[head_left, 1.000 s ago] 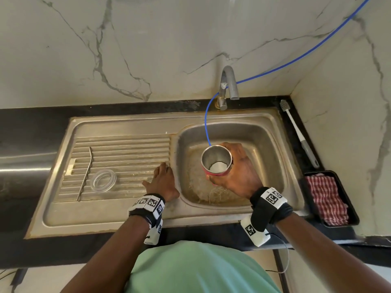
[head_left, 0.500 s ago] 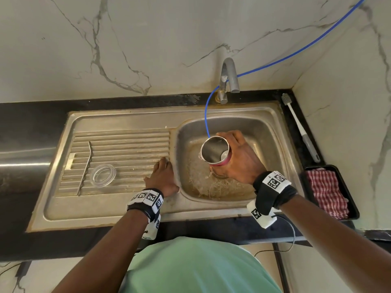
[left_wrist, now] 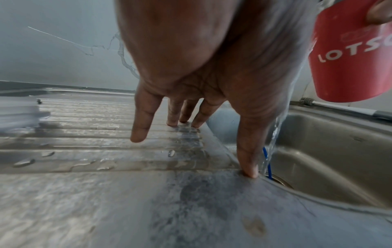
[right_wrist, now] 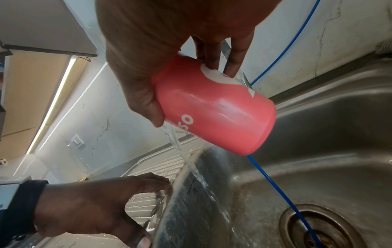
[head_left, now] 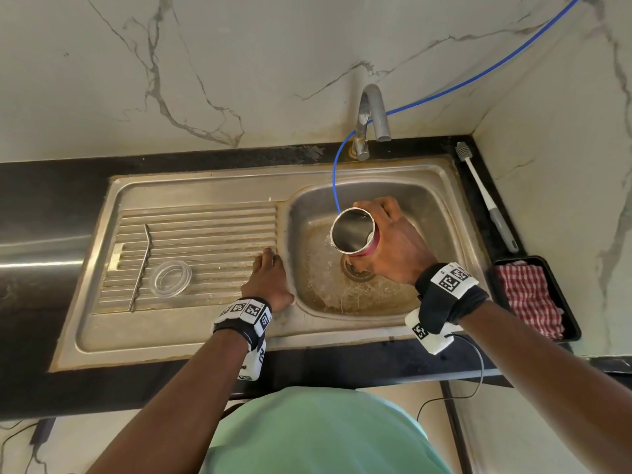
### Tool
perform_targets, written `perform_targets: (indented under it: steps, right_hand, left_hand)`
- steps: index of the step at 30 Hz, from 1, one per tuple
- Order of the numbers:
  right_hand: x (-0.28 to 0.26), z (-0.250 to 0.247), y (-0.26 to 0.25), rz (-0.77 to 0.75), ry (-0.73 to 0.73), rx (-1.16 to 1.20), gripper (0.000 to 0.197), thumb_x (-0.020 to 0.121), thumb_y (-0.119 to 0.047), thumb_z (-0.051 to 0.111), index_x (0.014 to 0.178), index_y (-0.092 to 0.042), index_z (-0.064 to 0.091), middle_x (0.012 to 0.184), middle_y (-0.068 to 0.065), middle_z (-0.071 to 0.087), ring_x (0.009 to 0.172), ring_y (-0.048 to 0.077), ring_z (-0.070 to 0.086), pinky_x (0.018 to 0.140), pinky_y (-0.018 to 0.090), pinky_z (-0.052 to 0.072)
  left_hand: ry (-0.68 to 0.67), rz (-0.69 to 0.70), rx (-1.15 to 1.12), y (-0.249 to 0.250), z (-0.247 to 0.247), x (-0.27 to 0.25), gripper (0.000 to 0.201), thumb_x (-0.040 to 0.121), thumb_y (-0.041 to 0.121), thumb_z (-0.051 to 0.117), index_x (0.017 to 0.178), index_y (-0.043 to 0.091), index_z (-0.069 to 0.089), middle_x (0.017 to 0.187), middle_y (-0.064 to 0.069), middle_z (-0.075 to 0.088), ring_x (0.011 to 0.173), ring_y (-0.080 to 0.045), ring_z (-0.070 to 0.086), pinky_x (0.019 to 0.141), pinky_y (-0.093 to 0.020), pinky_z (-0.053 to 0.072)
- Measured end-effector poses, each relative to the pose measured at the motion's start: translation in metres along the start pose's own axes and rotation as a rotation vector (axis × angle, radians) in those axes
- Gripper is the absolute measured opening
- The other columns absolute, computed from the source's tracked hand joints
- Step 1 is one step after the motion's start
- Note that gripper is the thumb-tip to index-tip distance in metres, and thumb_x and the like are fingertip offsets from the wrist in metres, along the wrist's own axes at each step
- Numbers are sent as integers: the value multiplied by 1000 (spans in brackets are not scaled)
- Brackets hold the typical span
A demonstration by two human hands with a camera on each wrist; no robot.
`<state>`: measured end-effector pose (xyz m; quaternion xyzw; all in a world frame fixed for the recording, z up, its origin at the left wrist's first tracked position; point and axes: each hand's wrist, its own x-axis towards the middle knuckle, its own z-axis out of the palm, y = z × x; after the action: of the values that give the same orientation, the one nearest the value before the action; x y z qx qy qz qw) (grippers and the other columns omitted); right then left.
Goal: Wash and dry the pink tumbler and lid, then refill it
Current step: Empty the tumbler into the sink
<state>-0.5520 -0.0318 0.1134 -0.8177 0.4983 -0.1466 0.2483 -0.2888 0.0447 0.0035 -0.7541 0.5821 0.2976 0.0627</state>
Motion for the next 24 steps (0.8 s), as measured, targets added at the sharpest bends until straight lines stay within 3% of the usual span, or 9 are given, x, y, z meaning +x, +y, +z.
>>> perform_targets:
  steps: [6, 24]
  right_hand:
    - [2, 0, -4, 4, -7, -69, 100, 59, -52, 90, 144, -35, 41, 135, -3, 41, 104, 24, 64, 85, 45, 62]
    - [8, -18, -22, 27, -19, -184, 96, 64, -49, 90, 146, -33, 42, 138, 2, 42, 111, 26, 62, 93, 45, 57]
  left_hand:
    - [16, 20, -9, -4, 3, 2, 119, 83, 34, 90, 168, 5, 12, 178, -6, -6, 165, -31, -4, 129, -54, 29]
    - [25, 44, -10, -7, 7, 6, 122, 85, 36, 88, 169, 3, 7, 178, -13, -5, 165, -35, -5, 134, -49, 16]
